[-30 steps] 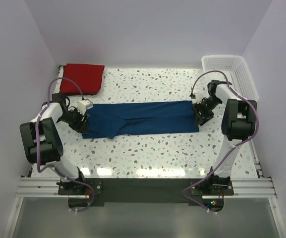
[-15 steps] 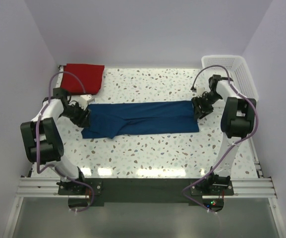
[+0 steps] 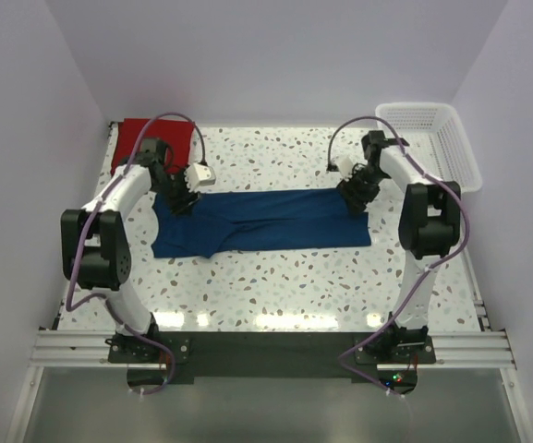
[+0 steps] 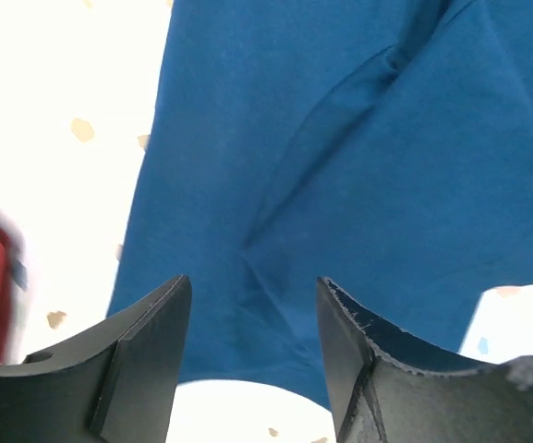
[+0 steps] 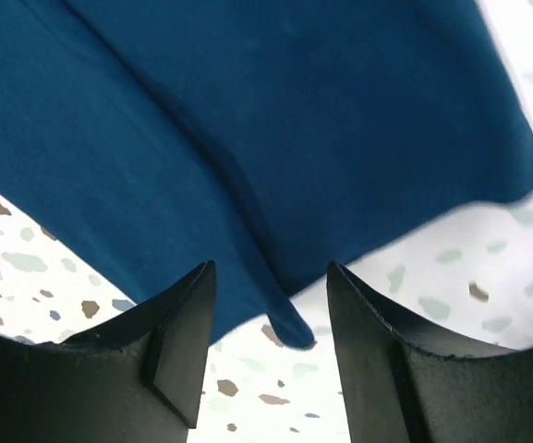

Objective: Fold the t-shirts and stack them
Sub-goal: Fold the tshirt

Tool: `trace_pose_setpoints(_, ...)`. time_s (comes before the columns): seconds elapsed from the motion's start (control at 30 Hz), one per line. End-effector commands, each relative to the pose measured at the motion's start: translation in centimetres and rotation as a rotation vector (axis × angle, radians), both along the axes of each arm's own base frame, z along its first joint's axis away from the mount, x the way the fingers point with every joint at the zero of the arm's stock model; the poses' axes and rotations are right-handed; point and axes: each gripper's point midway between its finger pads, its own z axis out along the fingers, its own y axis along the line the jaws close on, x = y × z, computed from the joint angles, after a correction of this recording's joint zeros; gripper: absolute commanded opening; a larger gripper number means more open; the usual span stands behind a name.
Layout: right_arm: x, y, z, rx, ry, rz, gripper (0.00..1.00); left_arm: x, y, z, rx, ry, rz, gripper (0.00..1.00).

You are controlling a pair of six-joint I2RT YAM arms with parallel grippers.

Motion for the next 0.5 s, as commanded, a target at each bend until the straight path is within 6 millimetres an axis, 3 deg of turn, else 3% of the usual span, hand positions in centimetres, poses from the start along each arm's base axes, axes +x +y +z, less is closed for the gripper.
trace_pose_setpoints(0.0,1.4,0.2,1.7,-0.085,-0.127,0.151,0.55,1.8,-0.6,0.7,0.047,-0.073,-0.15,0.62)
trace_pose_setpoints(0.2,1.6,0.2,0.9,-0.106,-0.093,0.193,0.53,1.8,-0.9,-0.4,0.067,-0.043,-0.203,0.63)
trace_pose_setpoints(0.47,0.2,-0.4,1.0,-0.125,-0.062,0.232,0.48,1.1,-1.5,-1.8,0.079,-0.032,-0.252,0.64)
